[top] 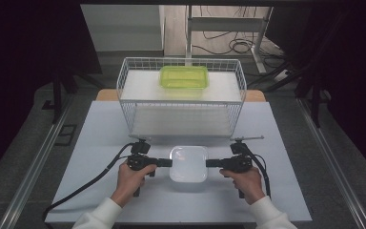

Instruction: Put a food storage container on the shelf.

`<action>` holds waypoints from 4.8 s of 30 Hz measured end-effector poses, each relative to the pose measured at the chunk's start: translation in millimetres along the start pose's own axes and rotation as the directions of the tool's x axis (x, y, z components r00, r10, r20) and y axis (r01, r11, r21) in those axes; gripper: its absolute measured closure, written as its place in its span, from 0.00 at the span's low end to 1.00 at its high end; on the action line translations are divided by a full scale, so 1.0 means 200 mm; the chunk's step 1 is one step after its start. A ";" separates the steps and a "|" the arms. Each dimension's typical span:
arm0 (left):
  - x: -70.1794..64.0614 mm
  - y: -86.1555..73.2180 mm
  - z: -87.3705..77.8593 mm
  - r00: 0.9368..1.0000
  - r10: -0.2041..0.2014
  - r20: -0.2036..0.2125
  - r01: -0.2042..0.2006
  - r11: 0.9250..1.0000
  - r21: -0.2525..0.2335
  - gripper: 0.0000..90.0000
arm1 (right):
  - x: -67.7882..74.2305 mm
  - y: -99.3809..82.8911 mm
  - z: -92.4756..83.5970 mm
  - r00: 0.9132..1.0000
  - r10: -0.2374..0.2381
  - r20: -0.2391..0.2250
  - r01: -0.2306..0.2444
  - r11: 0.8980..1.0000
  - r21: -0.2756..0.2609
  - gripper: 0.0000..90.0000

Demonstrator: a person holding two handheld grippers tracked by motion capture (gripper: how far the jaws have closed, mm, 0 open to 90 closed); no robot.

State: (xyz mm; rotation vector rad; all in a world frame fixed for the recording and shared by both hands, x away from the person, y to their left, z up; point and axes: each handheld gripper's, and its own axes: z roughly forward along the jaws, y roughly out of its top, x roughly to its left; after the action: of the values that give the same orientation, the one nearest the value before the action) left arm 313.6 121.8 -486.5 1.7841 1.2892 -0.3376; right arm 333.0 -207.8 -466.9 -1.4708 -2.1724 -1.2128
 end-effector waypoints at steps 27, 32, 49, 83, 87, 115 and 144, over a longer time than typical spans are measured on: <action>-0.13 0.03 -0.17 0.990 0.137 -0.013 -0.138 0.985 -0.107 0.88 | 0.11 0.03 -0.07 0.989 -0.146 -0.003 0.145 0.984 -0.103 0.87; -0.18 0.04 -0.20 0.985 0.172 -0.034 -0.175 0.977 -0.120 0.88 | 0.14 0.03 -0.10 0.984 -0.179 0.009 0.179 0.976 -0.122 0.87; -0.29 0.10 -0.36 0.967 0.250 -0.051 -0.255 0.945 -0.204 0.88 | 0.32 0.11 -0.22 0.951 -0.305 0.046 0.308 0.931 -0.197 0.87; -0.53 0.53 -0.67 0.934 0.346 -0.089 -0.356 0.879 -0.317 0.88 | 0.61 0.54 -0.49 0.900 -0.430 0.079 0.431 0.845 -0.316 0.87; -0.55 0.59 -0.71 0.928 0.360 -0.093 -0.370 0.869 -0.330 0.88 | 0.64 0.60 -0.51 0.894 -0.440 0.082 0.442 0.836 -0.326 0.87; -0.46 1.04 -0.71 0.957 0.279 -0.074 -0.288 0.907 -0.307 0.88 | 0.55 1.06 -0.49 0.935 -0.354 0.015 0.341 0.888 -0.309 0.87; -0.29 1.20 -0.64 0.997 0.052 0.051 -0.037 0.968 -0.250 0.88 | 0.41 1.24 -0.39 0.990 -0.117 -0.074 0.099 0.973 -0.210 0.87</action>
State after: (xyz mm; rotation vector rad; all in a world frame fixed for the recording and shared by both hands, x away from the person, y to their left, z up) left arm 464.1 168.2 -256.2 1.5774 1.1936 -0.1907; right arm 490.3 -176.3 -246.2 -1.3619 -2.1481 -1.5505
